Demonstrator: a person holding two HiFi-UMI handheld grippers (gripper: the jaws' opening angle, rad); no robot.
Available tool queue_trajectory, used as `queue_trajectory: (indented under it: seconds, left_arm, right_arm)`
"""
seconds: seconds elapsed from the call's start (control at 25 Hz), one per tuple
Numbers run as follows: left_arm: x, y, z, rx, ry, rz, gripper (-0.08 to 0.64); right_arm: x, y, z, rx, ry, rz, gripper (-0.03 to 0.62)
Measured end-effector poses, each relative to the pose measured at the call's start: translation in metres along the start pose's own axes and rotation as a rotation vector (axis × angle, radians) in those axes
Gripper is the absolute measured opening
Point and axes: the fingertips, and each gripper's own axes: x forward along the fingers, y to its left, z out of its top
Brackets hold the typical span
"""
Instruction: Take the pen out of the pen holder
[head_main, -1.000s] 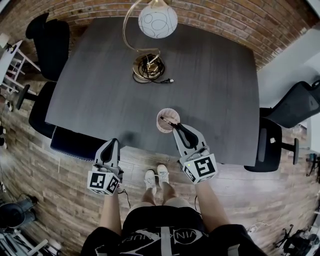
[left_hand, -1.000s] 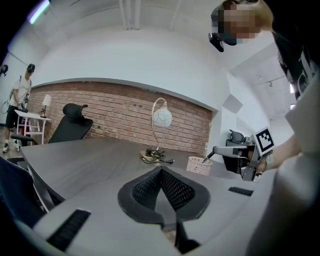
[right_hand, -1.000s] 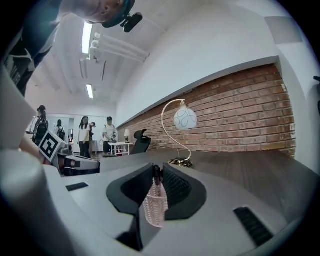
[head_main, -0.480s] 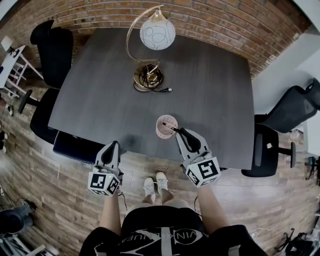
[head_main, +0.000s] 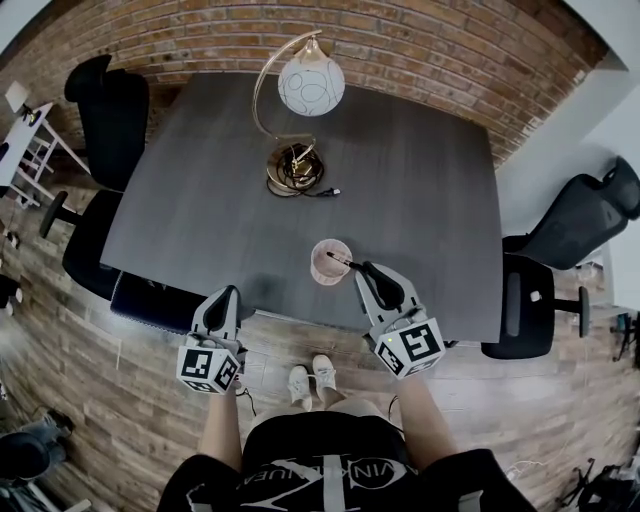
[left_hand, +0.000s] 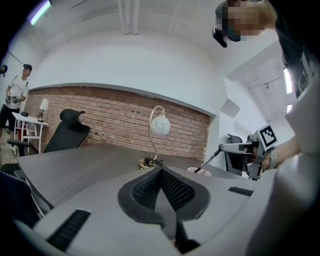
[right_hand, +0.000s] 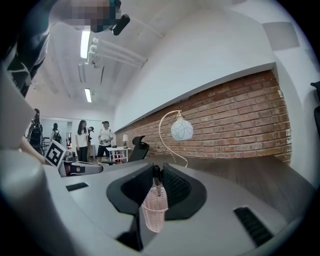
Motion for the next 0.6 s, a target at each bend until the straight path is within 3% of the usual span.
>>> queue_trajectory:
  seconds: [0.6]
  left_arm:
    - [0.007,-0.007,0.023,0.027,-0.028,-0.019,0.015]
  right_arm:
    - [-0.020,-0.011,0.022,-0.004,-0.036,-0.027,0.067]
